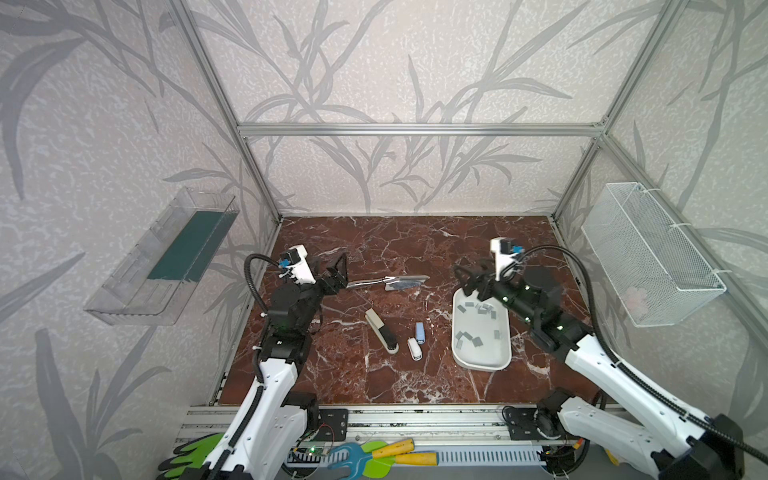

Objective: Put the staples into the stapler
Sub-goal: 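Raise both arms and move both grippers toward the beige-and-black stapler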

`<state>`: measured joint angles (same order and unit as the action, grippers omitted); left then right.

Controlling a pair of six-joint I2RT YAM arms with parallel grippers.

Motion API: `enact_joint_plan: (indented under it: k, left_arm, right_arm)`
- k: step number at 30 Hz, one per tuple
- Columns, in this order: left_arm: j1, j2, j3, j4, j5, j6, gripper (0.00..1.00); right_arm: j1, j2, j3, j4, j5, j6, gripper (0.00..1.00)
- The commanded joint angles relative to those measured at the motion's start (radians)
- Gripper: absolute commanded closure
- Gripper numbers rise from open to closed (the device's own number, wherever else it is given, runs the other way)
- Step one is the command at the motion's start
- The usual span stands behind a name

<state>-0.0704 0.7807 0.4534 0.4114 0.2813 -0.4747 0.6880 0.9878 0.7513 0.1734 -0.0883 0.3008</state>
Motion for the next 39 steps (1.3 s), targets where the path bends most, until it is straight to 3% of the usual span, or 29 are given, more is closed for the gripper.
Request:
enact_joint_plan:
  k: [1, 4, 8, 15, 19, 25, 34, 39]
  left_arm:
    - [-0.009, -0.074, -0.073, -0.024, 0.079, -0.018, 0.18]
    - [-0.044, -0.176, -0.181, -0.033, 0.126, 0.144, 0.25]
    - [-0.127, -0.315, -0.217, -0.238, -0.001, 0.348, 0.3]
    - [-0.137, -0.447, -0.335, -0.142, 0.031, 0.436, 0.37]
    - [-0.138, -0.404, -0.344, -0.074, 0.023, 0.464, 0.39]
    - [-0.138, -0.286, -0.344, 0.066, 0.034, 0.478, 0.39]
    - [-0.14, -0.126, -0.31, 0.209, 0.072, 0.493, 0.39]
    - [-0.142, -0.082, -0.292, 0.2, 0.085, 0.497, 0.39]
  right_arm:
    - [0.181, 0.07, -0.009, 0.06, 0.07, -0.182, 0.11]
    - [0.266, 0.162, -0.058, 0.153, 0.068, -0.161, 0.19]
    - [0.387, 0.284, -0.061, 0.193, 0.096, -0.197, 0.3]
    - [0.517, 0.461, -0.1, 0.3, 0.202, -0.168, 0.36]
    - [0.595, 0.563, -0.067, 0.288, 0.312, -0.095, 0.43]
    - [0.646, 0.633, -0.063, 0.256, 0.347, 0.033, 0.48]
    - [0.669, 0.6, -0.233, 0.405, 0.403, 0.094, 0.49]
    - [0.669, 0.474, -0.327, 0.357, 0.458, 0.088, 0.47]
